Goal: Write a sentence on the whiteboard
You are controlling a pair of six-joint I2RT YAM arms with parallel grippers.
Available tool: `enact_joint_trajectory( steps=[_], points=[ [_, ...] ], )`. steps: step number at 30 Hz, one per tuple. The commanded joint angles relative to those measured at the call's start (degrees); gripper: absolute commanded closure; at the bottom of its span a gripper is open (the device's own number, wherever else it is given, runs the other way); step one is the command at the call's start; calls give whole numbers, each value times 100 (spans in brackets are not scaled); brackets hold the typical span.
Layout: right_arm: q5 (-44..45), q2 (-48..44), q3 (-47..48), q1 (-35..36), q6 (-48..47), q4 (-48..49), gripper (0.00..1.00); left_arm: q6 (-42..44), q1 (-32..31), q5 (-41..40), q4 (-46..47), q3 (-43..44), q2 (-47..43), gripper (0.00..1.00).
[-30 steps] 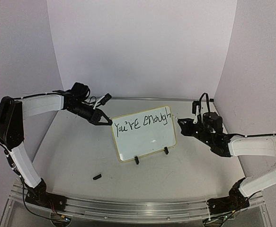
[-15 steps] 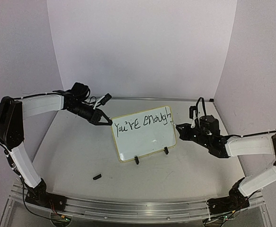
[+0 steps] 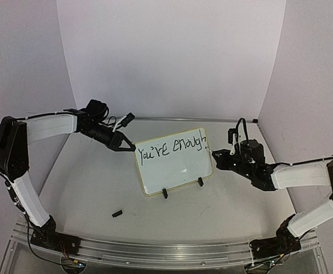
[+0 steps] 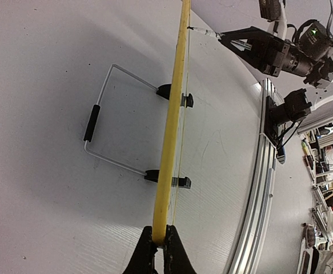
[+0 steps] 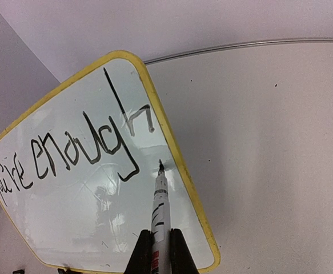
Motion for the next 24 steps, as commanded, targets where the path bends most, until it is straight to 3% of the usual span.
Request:
enact_joint_trajectory(
  steps=[1, 13, 20, 24],
  points=[
    [-114, -591, -1, -9, -67, 124, 100, 294, -148, -430, -149, 111, -43, 100],
    [-1041, -1412, 267, 162, -485, -799, 100, 255, -198, -482, -117, 91, -116, 100],
    [-655, -1134, 565, 1248, -545, -971, 100, 254, -226, -509, -109, 75, -134, 100],
    [-684, -545, 744, 1841, -448, -536, 100, 258, -233, -502, -101, 74, -132, 100]
  ],
)
